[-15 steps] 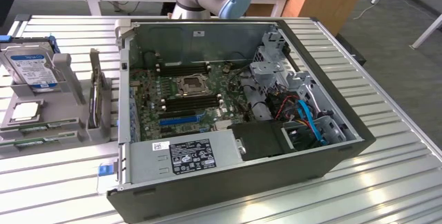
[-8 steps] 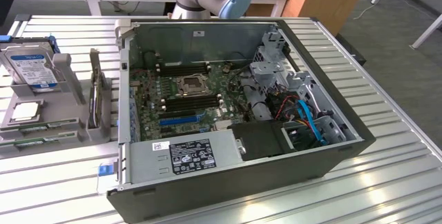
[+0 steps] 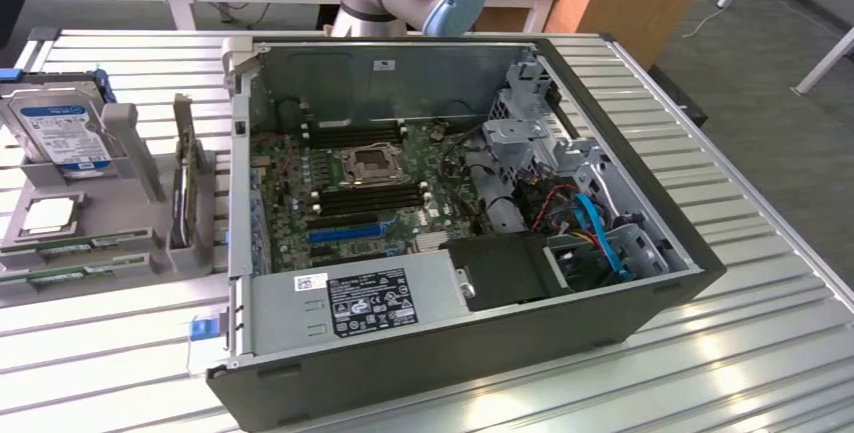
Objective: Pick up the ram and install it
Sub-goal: 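Pick up the ram and move it above insertion slot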
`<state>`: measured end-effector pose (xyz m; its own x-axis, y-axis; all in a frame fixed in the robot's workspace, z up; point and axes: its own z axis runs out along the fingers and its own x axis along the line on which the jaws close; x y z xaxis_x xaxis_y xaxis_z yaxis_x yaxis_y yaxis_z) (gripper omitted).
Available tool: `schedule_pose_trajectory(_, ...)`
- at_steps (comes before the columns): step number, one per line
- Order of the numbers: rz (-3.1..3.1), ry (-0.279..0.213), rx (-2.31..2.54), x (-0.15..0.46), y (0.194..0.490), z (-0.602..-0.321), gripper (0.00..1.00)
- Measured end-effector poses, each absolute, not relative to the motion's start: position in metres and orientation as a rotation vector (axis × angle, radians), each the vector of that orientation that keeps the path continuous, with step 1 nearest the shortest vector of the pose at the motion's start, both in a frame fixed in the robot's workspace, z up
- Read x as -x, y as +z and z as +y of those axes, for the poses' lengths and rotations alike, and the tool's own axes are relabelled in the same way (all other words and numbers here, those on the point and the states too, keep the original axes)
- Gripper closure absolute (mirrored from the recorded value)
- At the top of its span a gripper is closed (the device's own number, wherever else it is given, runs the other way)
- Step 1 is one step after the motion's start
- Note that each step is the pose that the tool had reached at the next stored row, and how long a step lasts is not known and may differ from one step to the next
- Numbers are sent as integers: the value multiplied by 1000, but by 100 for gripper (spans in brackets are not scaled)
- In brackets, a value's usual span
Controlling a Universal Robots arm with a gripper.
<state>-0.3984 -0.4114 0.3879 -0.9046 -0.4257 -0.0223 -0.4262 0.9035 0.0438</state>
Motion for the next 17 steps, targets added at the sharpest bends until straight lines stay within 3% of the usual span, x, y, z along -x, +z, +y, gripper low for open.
schedule_pose_trajectory(17,2993,76,924,398,388,-411,90)
